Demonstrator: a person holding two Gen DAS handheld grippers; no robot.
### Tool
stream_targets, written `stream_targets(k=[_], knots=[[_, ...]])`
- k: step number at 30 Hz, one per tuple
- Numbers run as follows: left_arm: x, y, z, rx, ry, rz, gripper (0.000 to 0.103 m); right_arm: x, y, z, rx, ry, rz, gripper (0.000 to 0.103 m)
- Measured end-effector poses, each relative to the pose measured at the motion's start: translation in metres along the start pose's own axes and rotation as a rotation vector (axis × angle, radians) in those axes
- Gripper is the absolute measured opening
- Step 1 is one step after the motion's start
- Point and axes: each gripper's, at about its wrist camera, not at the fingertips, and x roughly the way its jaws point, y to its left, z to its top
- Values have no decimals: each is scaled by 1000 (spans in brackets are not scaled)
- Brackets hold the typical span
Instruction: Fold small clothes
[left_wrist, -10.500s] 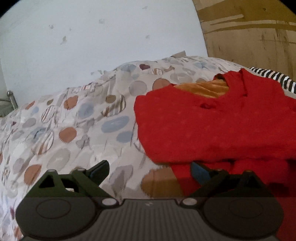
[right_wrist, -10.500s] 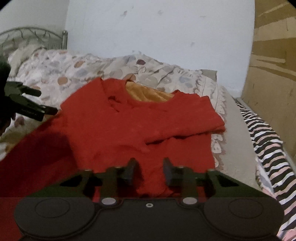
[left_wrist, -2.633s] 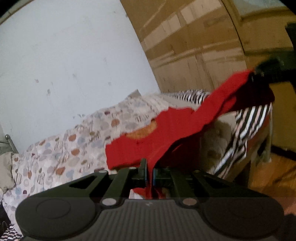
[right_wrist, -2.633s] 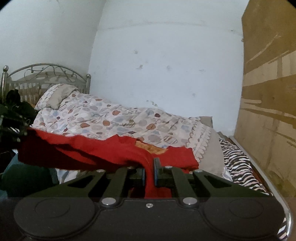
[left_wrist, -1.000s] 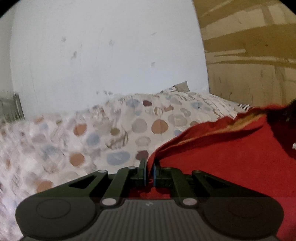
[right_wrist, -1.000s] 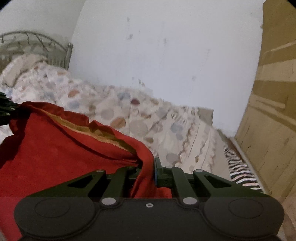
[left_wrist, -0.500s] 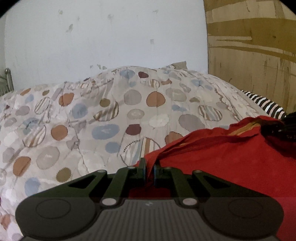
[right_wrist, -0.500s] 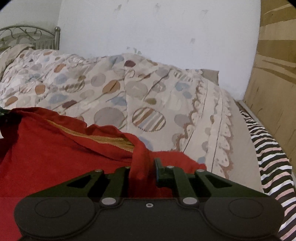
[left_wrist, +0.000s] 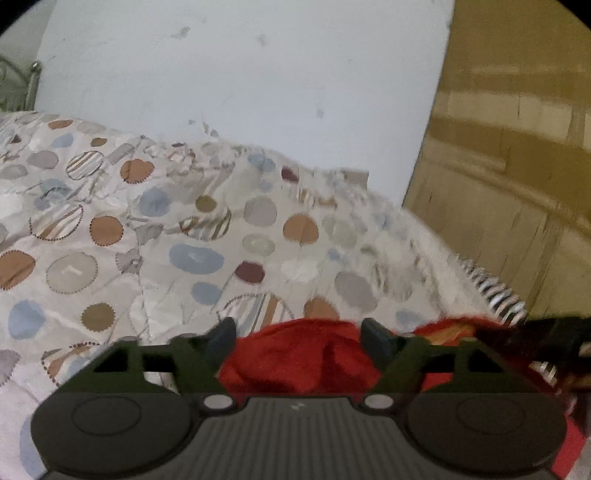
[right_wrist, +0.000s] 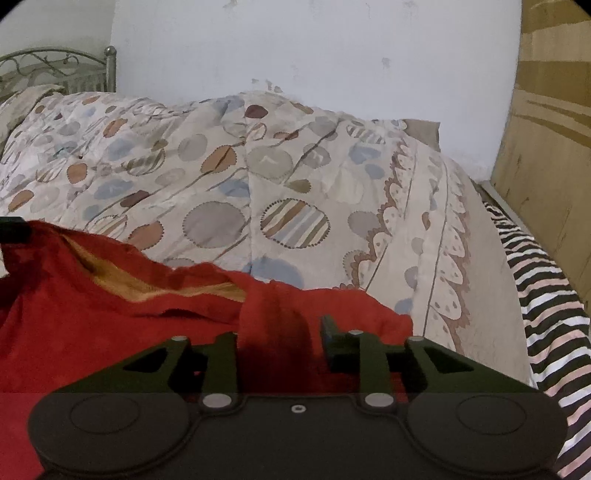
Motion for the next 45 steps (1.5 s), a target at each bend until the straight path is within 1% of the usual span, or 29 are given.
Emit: stream_targets(k=[2,4,5,6,7,8,9,12,13,15,18,21,23,26,28,30,31,32,33,35,38,40,42,44,45], knots=[[-6,2,2,-14,-22,-16,84,1,-2,1,12,11,0,33],[-13,4,0,-15,-46,-20,95,1,-3,2,22,18,-2,38],[-16,4,-2,-7,-53,-16,97,0,-5,3,31,19,-3,45],[-19,4,-3,4,-53,-8,99,-2,-7,3,41,16,-4,56],[-22,3,-5,17,-49,1,99,-4,-9,4,46,9,-5,62],[-24,1,-6,33,-43,10,100,-8,-12,5,52,-7,-3,76],[-27,0,-7,52,-37,23,101,-13,-14,5,56,-25,2,85],[-30,-7,-10,105,-27,71,102,-28,-23,7,79,-75,8,96],[-30,-8,-10,118,-19,74,102,-34,-26,7,89,-93,14,97],[-27,-9,-12,128,8,70,102,-45,-33,5,111,-123,44,102],[-19,-8,-16,122,64,76,102,-57,-40,0,111,-137,95,102],[-11,-2,-19,99,109,126,102,-64,-41,-7,71,-124,134,102],[-5,6,-20,71,134,171,102,-63,-38,-12,45,-103,119,102],[-1,21,-21,16,154,234,102,-49,-32,-19,21,-53,49,102],[0,31,-20,-16,152,283,100,-37,-28,-22,14,-35,-51,102],[1,42,-19,-36,148,347,100,-26,-31,-26,45,-20,-142,102],[2,47,-18,-46,150,368,100,-19,-35,-28,80,-7,-191,102],[2,52,-18,-62,156,383,100,-14,-39,-32,109,2,-221,102],[2,57,-17,-79,161,384,100,-10,-45,-36,144,5,-232,102],[-1,63,-16,-118,161,370,100,-6,-56,-45,199,-7,-206,102],[-13,65,-13,-166,111,327,100,-10,-61,-52,226,-33,-197,102],[-20,61,-10,-181,66,276,102,-15,-58,-52,206,-49,-212,102],[-25,55,-9,-165,36,211,102,-23,-50,-47,159,-81,-233,102],[-25,47,-10,-110,40,149,102,-30,-43,-40,93,-125,-239,102],[-24,41,-10,-82,47,136,102,-33,-40,-36,58,-144,-222,102]])
